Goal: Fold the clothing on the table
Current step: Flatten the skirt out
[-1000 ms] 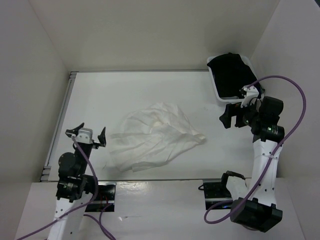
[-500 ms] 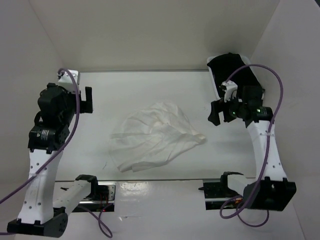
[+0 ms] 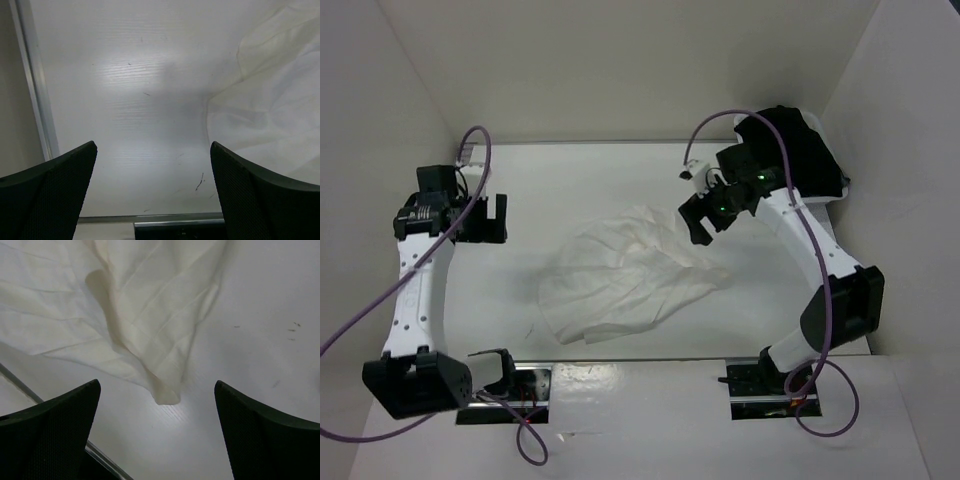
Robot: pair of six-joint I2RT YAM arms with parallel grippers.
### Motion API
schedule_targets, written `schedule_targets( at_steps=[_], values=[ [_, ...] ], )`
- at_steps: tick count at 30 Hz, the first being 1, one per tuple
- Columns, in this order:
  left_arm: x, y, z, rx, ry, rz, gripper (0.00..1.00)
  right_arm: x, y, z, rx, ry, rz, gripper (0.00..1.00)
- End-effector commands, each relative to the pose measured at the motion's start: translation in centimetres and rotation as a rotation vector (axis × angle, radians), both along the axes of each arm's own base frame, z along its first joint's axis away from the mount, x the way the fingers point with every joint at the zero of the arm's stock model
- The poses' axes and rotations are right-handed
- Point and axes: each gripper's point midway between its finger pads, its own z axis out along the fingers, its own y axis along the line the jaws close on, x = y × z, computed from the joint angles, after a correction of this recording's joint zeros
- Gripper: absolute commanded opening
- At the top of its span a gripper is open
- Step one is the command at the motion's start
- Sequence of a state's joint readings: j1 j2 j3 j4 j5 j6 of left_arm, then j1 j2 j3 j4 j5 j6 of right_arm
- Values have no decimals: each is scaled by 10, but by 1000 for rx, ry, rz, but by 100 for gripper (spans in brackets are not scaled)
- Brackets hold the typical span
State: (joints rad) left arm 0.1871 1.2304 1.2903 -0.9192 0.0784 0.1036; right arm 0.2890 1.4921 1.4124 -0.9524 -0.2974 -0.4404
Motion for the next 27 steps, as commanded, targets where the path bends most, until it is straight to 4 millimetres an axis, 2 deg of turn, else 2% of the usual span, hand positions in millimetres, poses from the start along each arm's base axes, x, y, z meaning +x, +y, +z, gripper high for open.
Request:
schedule_targets(
  at_steps=[1, 2, 6, 10, 13, 17, 18, 20, 21, 22, 23, 25, 26, 27],
  values=[
    [-15, 3, 42, 47, -188, 22, 100, -8, 33, -8, -37, 32, 116, 99],
    [-18, 2, 43, 40, -196, 31, 100, -13, 47, -19, -50, 64, 158, 99],
    [-35, -4, 42, -5, -201, 47, 100, -18, 74, -39, -36, 111, 224, 99],
    [-45, 2, 42, -14, -225, 77, 100, -17, 93, -46, -21, 92, 268, 99],
    [-43, 4, 44, -16, -236, 86, 100, -13, 103, -49, -6, 68, 294, 99],
    [-36, 9, 36, -59, -222, 115, 100, -16, 112, -67, 21, 130, 318, 99],
    [-32, 4, 36, -97, -240, 88, 100, -19, 115, -69, 37, 147, 329, 99],
    [-32, 3, 23, -134, -220, 59, 100, -24, 125, -73, 44, 157, 357, 97],
    [-27, -4, 24, -164, -229, 17, 100, -24, 125, -80, 38, 172, 356, 95],
    [-27, -5, 18, -169, -215, -1, 100, -29, 134, -84, 41, 182, 383, 93],
    [-26, -2, 16, -172, -207, 9, 100, -29, 134, -84, 41, 182, 383, 92],
    [-22, -2, 10, -177, -200, -3, 100, -36, 141, -97, 27, 208, 407, 83],
    [-21, -1, 5, -181, -190, -2, 100, -36, 141, -97, 27, 208, 407, 79],
    [-20, -1, 3, -181, -192, -2, 100, -38, 147, -99, 35, 220, 411, 65]
  ],
)
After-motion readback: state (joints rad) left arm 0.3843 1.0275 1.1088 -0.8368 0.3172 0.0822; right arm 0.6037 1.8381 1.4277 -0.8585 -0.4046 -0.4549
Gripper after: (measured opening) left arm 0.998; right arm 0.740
